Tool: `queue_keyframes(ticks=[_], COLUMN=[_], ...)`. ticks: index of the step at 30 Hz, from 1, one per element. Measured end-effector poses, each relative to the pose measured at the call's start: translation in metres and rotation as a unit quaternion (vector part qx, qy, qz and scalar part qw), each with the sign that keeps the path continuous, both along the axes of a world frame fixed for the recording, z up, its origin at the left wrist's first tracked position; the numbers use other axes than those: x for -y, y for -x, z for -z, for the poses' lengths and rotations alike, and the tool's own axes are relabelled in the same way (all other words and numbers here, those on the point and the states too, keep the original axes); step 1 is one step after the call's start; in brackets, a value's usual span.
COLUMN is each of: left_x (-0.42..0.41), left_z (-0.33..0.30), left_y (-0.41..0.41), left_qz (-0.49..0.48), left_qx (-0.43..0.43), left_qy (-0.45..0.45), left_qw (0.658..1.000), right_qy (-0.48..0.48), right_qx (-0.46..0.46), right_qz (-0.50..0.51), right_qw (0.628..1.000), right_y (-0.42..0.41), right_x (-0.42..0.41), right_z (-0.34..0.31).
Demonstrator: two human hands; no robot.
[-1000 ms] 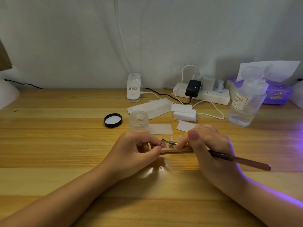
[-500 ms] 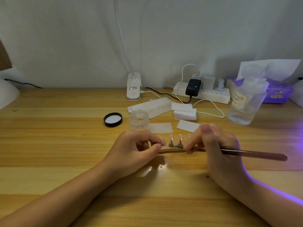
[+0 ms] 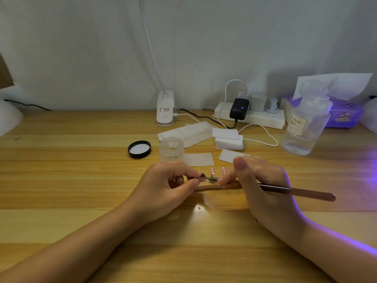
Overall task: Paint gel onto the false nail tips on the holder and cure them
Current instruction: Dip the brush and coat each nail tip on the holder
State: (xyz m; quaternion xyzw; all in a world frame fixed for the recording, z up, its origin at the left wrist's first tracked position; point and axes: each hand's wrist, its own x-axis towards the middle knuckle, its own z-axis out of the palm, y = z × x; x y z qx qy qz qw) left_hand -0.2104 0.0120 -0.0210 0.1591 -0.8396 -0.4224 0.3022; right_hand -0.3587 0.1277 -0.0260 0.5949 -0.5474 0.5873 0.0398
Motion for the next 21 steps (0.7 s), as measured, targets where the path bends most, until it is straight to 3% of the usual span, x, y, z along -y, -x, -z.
queue_keyframes(ticks=[9, 16, 21], left_x=[-0.0011, -0.0008, 0.0006], left_z=[-0.0014, -0.0008, 0.0001], left_y=[-0.0003, 0.0010, 0.0019], left_qz=[-0.003, 0.000, 0.000], left_qx=[0.001, 0.001, -0.004], left_qy=[0.010, 0.026, 0.012], left_qw=[1.000, 1.000, 1.000], right_qy=[-0.033, -0.018, -0.018], right_qx=[0.132, 0.050, 0.054], right_qz=[-0.031, -0.009, -0.019], right_qw=[0.990, 0.999, 0.998], right_y=[-0.0002, -0.0026, -0.0011], right_x=[-0.0048, -0.0020, -0.0011], right_z=[0.0002, -0.0043, -0.0024])
